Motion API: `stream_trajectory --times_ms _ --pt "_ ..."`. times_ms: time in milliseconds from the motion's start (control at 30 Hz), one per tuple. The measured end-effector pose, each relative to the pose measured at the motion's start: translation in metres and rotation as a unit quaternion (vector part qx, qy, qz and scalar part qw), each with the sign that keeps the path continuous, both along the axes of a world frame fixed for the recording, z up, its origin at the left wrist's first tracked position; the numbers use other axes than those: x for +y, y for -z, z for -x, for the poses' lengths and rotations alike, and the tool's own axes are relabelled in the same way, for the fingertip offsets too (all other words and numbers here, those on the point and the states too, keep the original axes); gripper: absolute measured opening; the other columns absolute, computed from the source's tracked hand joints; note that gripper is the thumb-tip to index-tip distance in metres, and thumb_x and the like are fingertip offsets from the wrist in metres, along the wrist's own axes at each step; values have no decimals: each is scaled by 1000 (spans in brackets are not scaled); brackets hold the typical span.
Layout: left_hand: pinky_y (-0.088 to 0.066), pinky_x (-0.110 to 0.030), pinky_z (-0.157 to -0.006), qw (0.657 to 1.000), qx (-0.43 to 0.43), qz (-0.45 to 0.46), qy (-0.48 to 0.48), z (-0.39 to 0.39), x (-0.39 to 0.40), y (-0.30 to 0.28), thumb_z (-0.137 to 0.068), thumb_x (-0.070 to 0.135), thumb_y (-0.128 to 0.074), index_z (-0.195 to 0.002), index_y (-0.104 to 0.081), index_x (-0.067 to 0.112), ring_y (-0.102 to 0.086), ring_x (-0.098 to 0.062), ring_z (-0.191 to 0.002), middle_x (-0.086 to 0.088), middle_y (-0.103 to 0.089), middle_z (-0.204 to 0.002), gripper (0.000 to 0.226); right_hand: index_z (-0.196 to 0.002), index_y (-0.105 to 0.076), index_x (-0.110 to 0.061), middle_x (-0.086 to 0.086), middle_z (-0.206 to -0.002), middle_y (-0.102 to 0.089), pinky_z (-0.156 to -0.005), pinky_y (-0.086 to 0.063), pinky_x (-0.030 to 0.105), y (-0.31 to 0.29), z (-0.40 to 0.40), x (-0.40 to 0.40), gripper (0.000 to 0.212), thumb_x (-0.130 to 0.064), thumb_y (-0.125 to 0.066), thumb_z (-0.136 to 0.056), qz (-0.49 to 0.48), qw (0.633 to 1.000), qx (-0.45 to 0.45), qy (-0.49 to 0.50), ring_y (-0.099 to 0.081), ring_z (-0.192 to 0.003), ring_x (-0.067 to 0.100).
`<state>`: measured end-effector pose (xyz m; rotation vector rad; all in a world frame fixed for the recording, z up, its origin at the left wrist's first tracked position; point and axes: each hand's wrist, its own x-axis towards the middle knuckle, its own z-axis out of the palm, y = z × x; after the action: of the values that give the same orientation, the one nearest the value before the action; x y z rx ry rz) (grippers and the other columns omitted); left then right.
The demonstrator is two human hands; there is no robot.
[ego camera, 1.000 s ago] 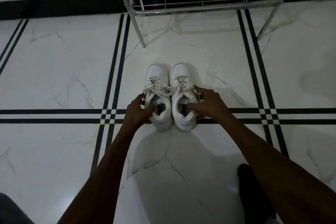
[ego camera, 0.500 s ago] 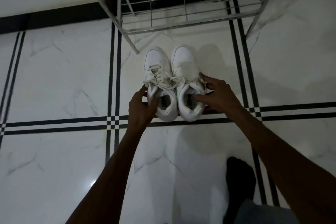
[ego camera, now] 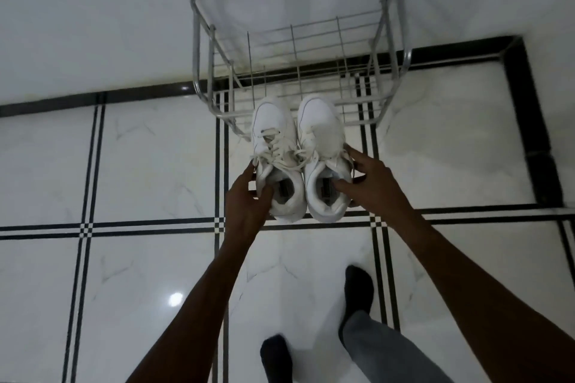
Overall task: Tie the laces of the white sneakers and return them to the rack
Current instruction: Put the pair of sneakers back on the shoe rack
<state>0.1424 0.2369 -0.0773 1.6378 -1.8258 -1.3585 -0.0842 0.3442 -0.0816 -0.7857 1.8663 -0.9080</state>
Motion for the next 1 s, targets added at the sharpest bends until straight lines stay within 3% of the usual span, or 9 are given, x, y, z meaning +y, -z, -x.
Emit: stream_trajectory --times_ms 67,267,367,467,600,667,733,867,1000 --pt "-59 -18 -66 1000 2 -2 -1 11 -7 -30 -92 8 -65 -142 -55 24 -70 -3 -80 11 -68 -114 53 -147 -42 -39 -7 -131 -64 -68 -64 42 -28 11 -9 78 -20 -76 -79 -2 1000 5 -9 -73 -90 13" --pt "-62 -24 -67 1000 -9 13 8 46 -51 -64 -90 5 -64 -144 -55 20 -73 -20 -89 -2 -71 -117 57 -150 -37 -37 -3 -134 -61 -61 -64 40 -65 47 -55 80 -25 -75 -81 -17 999 25 -27 -74 -77 14" --pt "-64 -31 -70 1000 -21 10 13 61 -80 -66 -91 8 -63 -147 -52 20 -72 -14 -82 -3 -70 -121 58 -153 -33 -31 -2 -132 -58 -59 -64 37 -66 60 -81 79 -17 -72 -86 -16 1000 -5 -23 -74 -81 16" --pt "-62 -31 -75 999 -30 5 19 77 -112 -57 -92 7 -63 -148 -50 16 -70 -17 -90 -3 -66 -128 59 -154 -31 -29 0 -139 -55 -61 -64 39 -55 74 -112 79 -14 -71 -87 -26 999 -33 -12 -73 -89 22" --pt "-62 -48 -83 999 -28 -3 29 98 -162 -33 -91 16 -64 -151 -47 19 -70 -26 -106 -7 -62 -139 62 -155 -29 -28 6 -147 -51 -66 -64 46 -28 94 -160 81 -16 -72 -87 -39 999 -31 -10 -69 -102 26" --pt "-62 -50 -82 998 -35 -2 46 108 -190 -15 -91 19 -64 -151 -45 19 -70 -27 -108 -9 -62 -140 63 -154 -29 -29 7 -147 -50 -68 -63 50 -12 108 -186 82 -19 -73 -86 -48 999 -17 -14 -69 -105 27" --pt "-62 -48 -83 998 -35 -12 47 118 -210 -5 -93 13 -64 -152 -45 17 -69 -30 -110 -9 -61 -141 62 -154 -29 -30 7 -150 -48 -72 -63 51 -1 118 -204 83 -24 -73 -85 -47 999 -5 -25 -67 -112 29" --pt "-59 -25 -88 998 -38 -21 50 138 -247 15 -93 4 -63 -151 -45 14 -65 -24 -117 -5 -60 -142 62 -155 -29 -25 6 -151 -47 -92 -58 48 22 135 -240 82 -26 -73 -86 -51 998 3 -26 -60 -125 25" --pt "-58 -30 -88 998 -39 -29 39 147 -261 24 -93 7 -66 -150 -47 16 -66 -22 -115 -2 -59 -143 61 -154 -30 -25 7 -148 -51 -95 -57 44 33 143 -253 82 -27 -75 -85 -57 998 0 -35 -65 -118 23"
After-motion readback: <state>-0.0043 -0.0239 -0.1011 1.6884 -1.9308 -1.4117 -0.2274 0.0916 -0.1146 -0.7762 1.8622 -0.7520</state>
